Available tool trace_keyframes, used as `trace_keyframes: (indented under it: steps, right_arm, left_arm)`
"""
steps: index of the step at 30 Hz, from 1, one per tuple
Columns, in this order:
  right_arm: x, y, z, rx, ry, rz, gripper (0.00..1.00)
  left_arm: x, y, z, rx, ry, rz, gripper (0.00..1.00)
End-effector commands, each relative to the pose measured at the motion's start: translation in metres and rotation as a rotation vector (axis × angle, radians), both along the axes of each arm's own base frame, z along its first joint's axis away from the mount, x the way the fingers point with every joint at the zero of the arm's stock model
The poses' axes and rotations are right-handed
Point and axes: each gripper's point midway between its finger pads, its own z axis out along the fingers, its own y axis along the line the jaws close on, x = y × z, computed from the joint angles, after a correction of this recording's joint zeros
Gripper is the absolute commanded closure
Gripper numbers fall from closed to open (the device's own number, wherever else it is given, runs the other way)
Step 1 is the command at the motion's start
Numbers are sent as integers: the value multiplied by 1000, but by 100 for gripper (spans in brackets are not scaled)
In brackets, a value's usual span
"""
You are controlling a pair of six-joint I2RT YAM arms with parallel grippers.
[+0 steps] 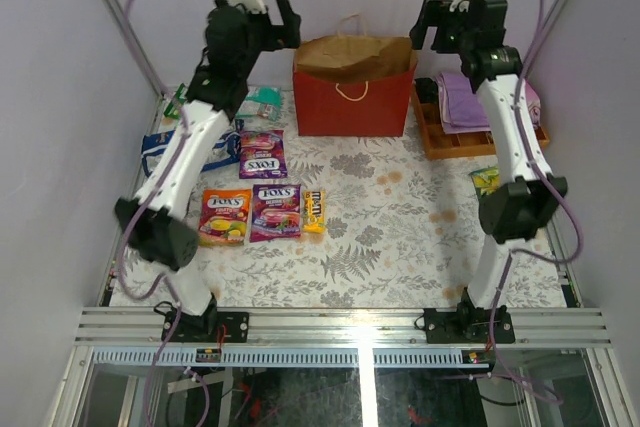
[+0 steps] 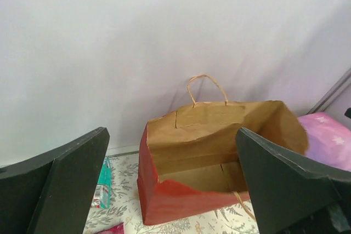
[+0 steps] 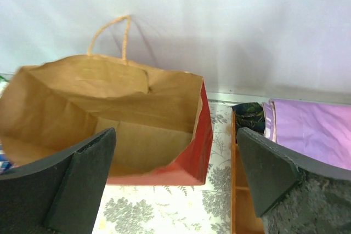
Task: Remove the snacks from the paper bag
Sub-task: Adjust the paper bag at the center of the board, then reset both arms
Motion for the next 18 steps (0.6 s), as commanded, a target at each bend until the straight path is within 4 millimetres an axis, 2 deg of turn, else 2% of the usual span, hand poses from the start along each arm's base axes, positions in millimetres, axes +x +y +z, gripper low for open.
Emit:
trace_keyframes:
  steps: [1,2,3,7,8,9,10,11,14,18]
  right_arm:
    - [-67,6,81,116,-226,50,1]
    - [-82,7,83,142,-252,56,0]
    - [-95,8,75,164,-255,67,0]
    - [-142,14,29,267,-253,91,0]
    - [-154,15,14,291,-262,93,1]
    - [-164,15,-2,302,-282,88,0]
    - [-173,13,-38,311,-260,65,1]
    - [-181,9,-60,332,-259,34,0]
    - [-197,-2,-98,383,-290,-27,1]
    - [-200,-9,-142,336,-147,-90,0]
  left_arm:
    - [-54,23,34,-23,-156,11,0]
    - [-65,28,26,-27,-152,20,0]
    - [-76,35,19,-33,-147,36,0]
    - [-119,63,-19,-68,-124,110,0]
    - [-128,69,-44,-74,-97,124,0]
    - [-139,74,-55,-102,-94,130,0]
    - [-148,77,-67,-120,-91,130,0]
    - [-158,80,-79,-147,-87,130,0]
    - [-171,78,-115,-200,-76,106,0]
    - [-174,85,-145,-208,-20,150,0]
